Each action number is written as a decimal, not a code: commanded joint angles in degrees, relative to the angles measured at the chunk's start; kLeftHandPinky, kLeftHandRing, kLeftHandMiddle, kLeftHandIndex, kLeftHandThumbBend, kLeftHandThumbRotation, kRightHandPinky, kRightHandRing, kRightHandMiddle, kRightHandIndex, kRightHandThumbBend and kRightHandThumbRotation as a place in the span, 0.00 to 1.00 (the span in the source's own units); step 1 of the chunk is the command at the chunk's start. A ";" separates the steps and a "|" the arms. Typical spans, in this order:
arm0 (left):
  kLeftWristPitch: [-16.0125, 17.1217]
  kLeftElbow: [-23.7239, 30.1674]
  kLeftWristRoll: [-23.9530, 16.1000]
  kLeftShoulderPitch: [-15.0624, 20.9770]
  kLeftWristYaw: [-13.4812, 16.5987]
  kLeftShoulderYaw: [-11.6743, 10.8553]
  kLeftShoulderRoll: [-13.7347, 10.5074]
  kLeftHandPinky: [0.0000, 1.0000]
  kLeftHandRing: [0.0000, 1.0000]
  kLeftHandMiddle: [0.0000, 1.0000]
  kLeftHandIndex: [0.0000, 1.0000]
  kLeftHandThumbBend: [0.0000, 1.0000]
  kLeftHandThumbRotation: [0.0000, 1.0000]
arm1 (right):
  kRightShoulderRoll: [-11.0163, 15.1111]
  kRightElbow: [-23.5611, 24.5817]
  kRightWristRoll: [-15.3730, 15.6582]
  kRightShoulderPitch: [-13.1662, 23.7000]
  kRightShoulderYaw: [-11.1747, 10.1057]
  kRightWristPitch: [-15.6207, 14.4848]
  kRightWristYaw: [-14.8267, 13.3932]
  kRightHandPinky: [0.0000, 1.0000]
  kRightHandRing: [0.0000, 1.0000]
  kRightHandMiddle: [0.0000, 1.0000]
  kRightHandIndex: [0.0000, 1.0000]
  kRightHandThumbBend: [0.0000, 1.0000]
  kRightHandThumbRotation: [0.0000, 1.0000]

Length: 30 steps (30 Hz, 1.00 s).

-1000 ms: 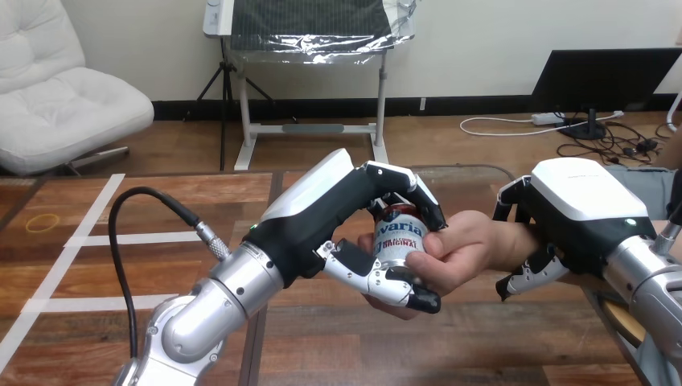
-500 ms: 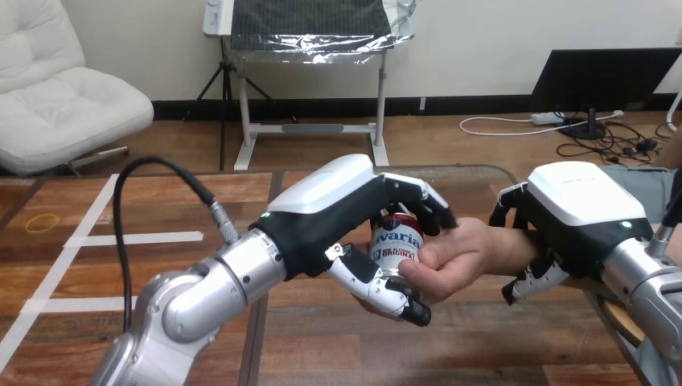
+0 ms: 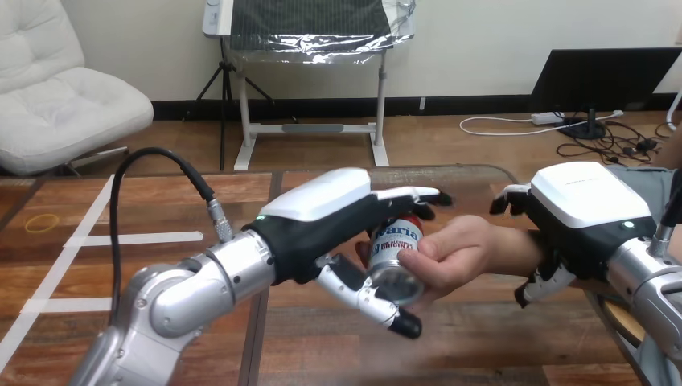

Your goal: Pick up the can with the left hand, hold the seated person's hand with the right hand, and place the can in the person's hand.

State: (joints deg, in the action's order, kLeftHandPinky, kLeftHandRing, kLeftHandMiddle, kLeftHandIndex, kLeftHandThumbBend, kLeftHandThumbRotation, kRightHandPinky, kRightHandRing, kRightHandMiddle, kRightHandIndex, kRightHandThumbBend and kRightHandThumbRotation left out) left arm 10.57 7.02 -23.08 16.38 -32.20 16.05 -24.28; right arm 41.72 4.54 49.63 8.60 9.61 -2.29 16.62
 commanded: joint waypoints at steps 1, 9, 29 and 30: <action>0.55 -0.57 -0.35 2.83 -1.36 -0.09 -2.58 0.99 1.00 1.00 1.00 0.98 0.38 | 1.88 1.02 2.13 3.02 -1.43 -1.52 -0.04 0.76 0.85 0.86 0.82 0.88 0.06; 1.29 -1.57 0.26 2.80 -2.23 -0.67 -3.77 1.00 1.00 1.00 1.00 1.00 0.40 | 1.52 2.17 3.84 2.71 -1.31 -2.84 1.88 0.80 0.89 0.89 0.84 0.88 0.10; 3.33 -4.65 3.88 0.96 -1.14 -3.88 -7.90 1.00 1.00 1.00 1.00 0.93 0.42 | 2.03 5.10 4.81 0.80 -2.20 -4.95 4.96 0.82 0.89 0.91 0.86 0.87 0.15; 3.45 -4.80 3.95 0.89 -1.03 -4.05 -8.01 1.00 1.00 1.00 1.00 0.93 0.42 | 2.07 5.17 4.81 0.72 -2.27 -4.97 4.98 0.82 0.89 0.91 0.86 0.87 0.15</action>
State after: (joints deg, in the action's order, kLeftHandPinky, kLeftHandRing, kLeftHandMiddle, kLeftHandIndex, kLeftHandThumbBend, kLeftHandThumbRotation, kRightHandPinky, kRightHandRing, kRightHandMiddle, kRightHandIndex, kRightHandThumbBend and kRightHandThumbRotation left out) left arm 12.83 3.61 -20.59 16.21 -34.90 15.08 -30.77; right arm 42.17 6.77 53.78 8.30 9.35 -6.50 21.58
